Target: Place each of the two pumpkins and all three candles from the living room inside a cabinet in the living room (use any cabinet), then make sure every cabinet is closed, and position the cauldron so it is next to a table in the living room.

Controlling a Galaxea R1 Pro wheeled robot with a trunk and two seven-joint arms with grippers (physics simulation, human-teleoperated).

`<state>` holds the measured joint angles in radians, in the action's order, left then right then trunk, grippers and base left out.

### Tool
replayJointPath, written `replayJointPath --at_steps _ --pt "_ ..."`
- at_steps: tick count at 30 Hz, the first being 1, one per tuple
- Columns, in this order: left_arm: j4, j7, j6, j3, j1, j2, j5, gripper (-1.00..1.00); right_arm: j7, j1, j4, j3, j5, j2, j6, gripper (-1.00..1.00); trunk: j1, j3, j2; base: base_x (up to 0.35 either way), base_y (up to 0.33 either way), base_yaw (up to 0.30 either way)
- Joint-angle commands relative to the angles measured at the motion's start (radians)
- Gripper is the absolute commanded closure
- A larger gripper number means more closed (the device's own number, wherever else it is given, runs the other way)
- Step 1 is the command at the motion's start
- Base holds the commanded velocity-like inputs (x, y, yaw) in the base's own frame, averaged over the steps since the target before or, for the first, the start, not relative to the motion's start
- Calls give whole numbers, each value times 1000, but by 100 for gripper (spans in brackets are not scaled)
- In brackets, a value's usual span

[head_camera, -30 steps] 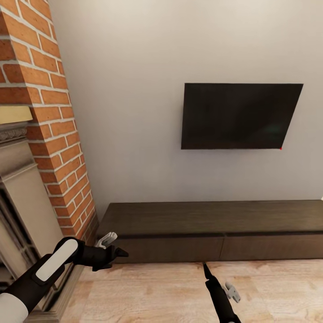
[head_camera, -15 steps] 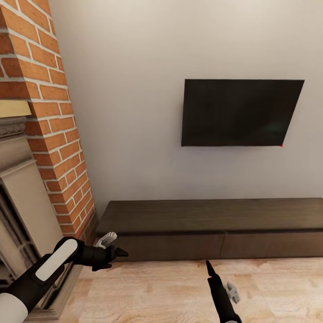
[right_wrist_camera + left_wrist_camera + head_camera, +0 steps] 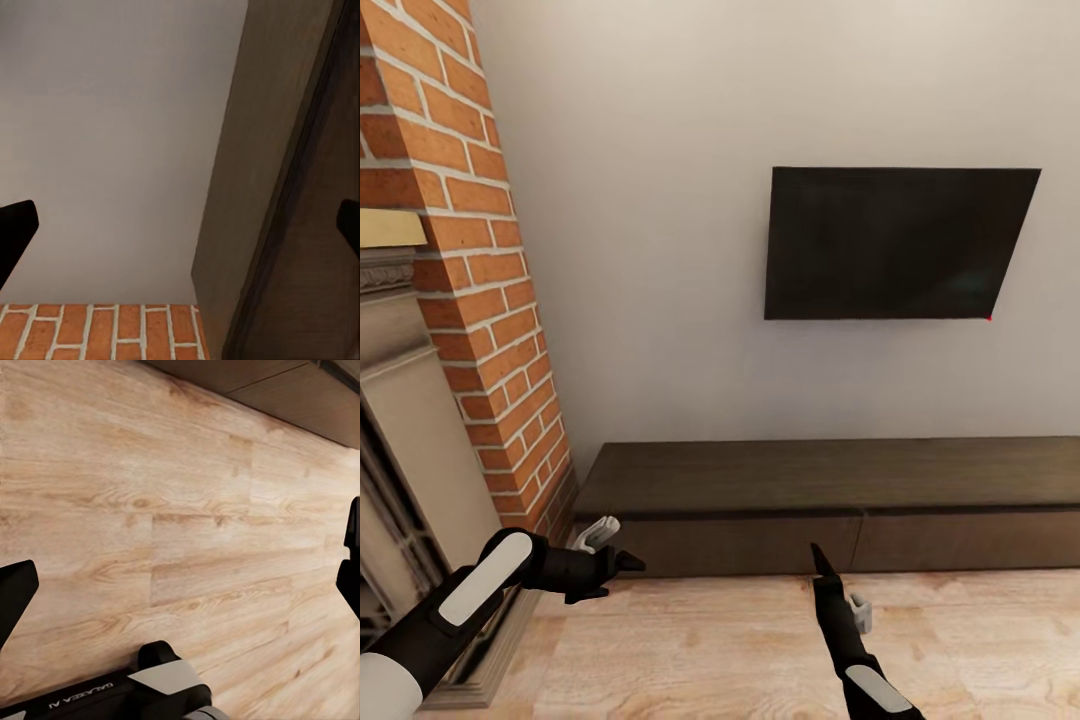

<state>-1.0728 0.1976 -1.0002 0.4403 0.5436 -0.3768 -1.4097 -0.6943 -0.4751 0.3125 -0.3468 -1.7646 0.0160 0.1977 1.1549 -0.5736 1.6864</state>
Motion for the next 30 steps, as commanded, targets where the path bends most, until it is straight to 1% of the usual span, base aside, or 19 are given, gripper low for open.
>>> replayJointPath --at_steps 1,10,15,22,25,26,28,30 --pt "-1 9 0 3 1 -1 -11 -100 1 -1 0 -8 -8 0 17 -100 4 -4 8 0 0 0" --pt "5 9 0 2 1 -1 -12 -100 -3 -1 11 -7 -9 -2 34 -100 38 -32 71 0 0 0" --pt "4 9 0 3 1 1 -11 -100 -28 -2 13 -9 -7 2 34 -100 58 -48 106 0 0 0" --pt "3 13 3 3 1 3 -7 -100 -35 -1 13 -11 -6 2 34 -100 84 -70 155 0 0 0" --pt "1 22 7 11 1 9 6 -100 -36 -1 13 -11 -6 0 34 -100 96 -79 176 0 0 0" --pt "0 31 10 16 1 12 16 -100 -38 -1 13 -11 -6 -1 34 -100 100 -83 183 0 0 0" --pt "0 65 13 26 1 19 49 -100 -43 -1 13 -11 -6 -2 33 -100 107 -89 197 0 0 0" --pt "-3 125 14 28 1 43 92 -100 -47 -1 13 -11 -6 -2 32 -100 115 -95 211 0 0 0"
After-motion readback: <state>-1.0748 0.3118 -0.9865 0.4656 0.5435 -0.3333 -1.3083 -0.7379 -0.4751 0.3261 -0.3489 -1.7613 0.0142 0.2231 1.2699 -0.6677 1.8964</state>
